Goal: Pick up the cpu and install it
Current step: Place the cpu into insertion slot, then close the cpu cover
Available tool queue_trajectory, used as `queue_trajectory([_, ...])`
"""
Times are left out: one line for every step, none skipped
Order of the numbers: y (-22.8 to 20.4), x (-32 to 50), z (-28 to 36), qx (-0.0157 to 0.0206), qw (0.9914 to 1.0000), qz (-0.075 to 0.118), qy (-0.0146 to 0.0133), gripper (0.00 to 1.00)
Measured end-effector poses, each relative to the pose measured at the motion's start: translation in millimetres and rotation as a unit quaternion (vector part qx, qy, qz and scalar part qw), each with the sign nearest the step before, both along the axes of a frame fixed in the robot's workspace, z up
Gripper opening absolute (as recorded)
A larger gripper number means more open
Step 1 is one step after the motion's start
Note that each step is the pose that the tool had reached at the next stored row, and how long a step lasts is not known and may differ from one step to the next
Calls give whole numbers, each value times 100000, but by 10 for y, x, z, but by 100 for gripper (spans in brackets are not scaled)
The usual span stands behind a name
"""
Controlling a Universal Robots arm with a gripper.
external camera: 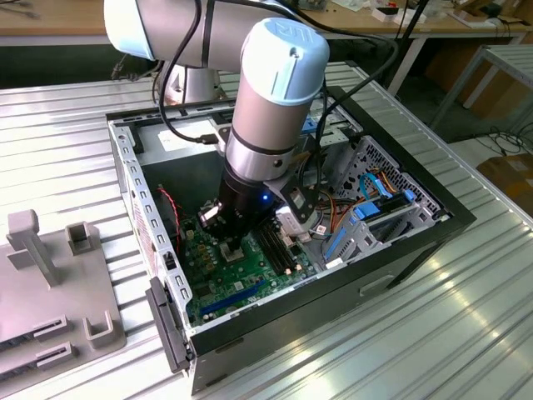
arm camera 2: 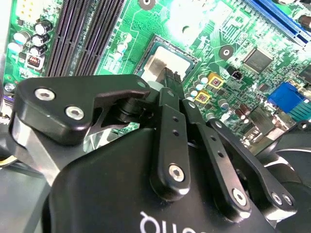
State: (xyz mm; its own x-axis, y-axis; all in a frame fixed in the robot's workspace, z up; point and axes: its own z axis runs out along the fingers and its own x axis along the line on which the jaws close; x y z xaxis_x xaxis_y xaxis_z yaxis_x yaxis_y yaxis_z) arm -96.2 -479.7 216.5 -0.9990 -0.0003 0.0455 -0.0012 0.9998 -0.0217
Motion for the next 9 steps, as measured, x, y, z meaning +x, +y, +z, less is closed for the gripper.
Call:
queue_trajectory([0, 0, 1, -3, 100000, 0, 3, 11])
queue_trajectory([0, 0, 1, -9, 100000, 2, 3, 11])
queue_trajectory([0, 0, 1, -6, 100000, -2, 3, 11])
queue_trajectory([0, 0, 2, -7, 100000, 0, 3, 11])
queue_trajectory([0, 0, 3, -8, 100000, 2, 2, 11])
queue_trajectory([0, 0, 3, -8, 100000, 0, 4, 11])
queue_trajectory([0, 0, 3, -6, 100000, 3, 4, 11])
queue_trajectory([0, 0, 3, -6, 100000, 3, 4, 11])
queue_trajectory([0, 0, 3, -7, 100000, 0, 3, 11])
